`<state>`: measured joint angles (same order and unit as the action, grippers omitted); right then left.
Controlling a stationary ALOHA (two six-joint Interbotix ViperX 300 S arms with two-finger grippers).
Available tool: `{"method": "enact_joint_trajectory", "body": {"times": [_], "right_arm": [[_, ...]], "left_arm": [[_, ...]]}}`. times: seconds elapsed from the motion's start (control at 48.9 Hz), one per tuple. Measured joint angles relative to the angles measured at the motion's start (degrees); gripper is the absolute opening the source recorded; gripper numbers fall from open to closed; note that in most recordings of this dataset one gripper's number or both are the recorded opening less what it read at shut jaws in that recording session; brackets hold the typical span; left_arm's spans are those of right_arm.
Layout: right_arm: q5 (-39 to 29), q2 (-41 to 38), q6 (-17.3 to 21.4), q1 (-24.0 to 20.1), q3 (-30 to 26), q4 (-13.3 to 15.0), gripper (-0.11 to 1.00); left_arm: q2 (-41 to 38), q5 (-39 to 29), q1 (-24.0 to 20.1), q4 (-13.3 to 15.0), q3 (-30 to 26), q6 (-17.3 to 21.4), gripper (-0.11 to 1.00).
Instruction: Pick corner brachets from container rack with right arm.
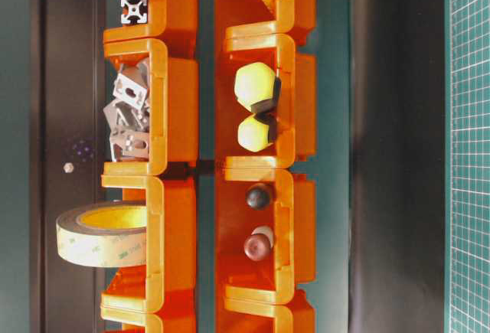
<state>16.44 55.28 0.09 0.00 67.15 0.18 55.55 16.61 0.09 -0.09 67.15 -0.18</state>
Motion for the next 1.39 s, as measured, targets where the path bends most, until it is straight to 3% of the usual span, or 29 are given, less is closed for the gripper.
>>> {"method": "enact_joint_trajectory", "body": {"times": [0.225,0.368,0.736,0.961,1.226,1.39], "right_arm": [[-0.9,0.0,4.0,0.1,-1.3,-1.2,-0.01],[-6.5,-0.4,7.1,-1.1,-5.4,-1.4,-0.01],[-42.8,-6.9,9.5,-2.9,-29.4,-1.4,-0.01],[-61.7,-13.9,9.5,-2.8,-44.4,-0.9,-0.01],[-78.2,-24.1,9.4,-2.7,-58.3,2.8,-0.01],[-84.2,-30.5,9.4,-1.7,-66.3,5.8,-0.01]], "left_arm": [[-2.0,-4.3,2.5,-1.8,-0.3,-4.4,0.0],[-1.6,-6.5,4.0,-1.8,-1.8,-5.2,0.0],[0.9,-22.5,4.2,-1.8,-8.9,-5.4,0.0],[2.1,-24.3,4.2,-1.9,-9.1,-5.4,0.0],[2.4,-24.8,4.4,-1.8,-9.1,-5.4,0.0],[4.0,-26.5,4.7,-1.9,-9.4,-5.5,0.0]]}}
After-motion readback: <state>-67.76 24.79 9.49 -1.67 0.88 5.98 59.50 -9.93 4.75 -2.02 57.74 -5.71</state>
